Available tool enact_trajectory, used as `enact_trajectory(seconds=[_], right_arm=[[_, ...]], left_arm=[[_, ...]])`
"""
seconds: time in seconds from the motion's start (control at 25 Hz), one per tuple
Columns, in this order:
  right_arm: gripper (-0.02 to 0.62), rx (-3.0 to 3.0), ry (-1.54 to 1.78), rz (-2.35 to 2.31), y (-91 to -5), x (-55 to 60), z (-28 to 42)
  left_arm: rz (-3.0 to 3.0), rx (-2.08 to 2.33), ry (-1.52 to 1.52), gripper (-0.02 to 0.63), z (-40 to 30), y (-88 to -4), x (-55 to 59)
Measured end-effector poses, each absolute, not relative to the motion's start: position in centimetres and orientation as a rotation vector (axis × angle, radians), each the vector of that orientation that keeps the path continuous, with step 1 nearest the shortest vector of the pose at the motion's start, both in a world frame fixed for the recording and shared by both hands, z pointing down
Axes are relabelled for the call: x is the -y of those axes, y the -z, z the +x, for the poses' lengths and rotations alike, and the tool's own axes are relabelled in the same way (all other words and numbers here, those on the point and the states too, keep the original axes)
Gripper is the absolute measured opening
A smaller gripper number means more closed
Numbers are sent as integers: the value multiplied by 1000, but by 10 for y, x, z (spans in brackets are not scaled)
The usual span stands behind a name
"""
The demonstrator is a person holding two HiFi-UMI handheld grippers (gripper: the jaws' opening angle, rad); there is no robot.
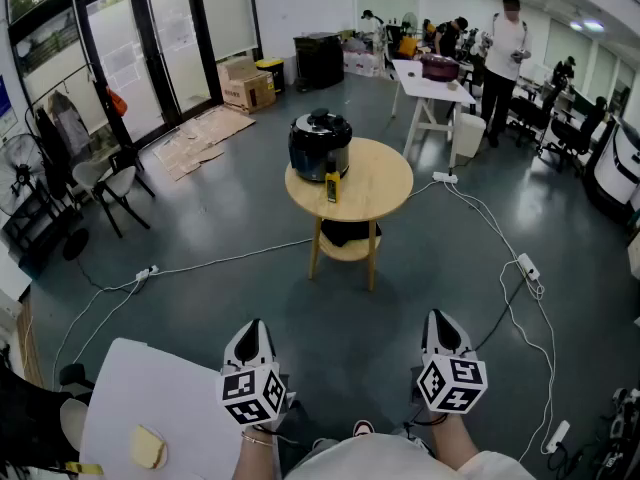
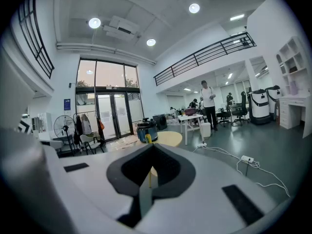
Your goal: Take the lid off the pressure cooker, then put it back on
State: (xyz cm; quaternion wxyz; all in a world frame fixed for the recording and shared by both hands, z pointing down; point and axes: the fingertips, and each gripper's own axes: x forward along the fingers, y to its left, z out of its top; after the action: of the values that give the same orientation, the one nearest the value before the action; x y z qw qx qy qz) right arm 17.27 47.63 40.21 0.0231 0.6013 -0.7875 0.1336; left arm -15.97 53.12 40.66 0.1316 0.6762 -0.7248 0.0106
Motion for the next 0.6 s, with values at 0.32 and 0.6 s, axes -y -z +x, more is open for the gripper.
enact_trajectory(seconds=[0.32,0.6], right_arm=[[1,2447,-466,1857,-406,-469,172],[2,2397,-475,1904,-409,-468,180]], left_arm=[[1982,2098,-38,-5,-158,-405,-523],[2005,2063,-18,-5,-157,-404,-516]])
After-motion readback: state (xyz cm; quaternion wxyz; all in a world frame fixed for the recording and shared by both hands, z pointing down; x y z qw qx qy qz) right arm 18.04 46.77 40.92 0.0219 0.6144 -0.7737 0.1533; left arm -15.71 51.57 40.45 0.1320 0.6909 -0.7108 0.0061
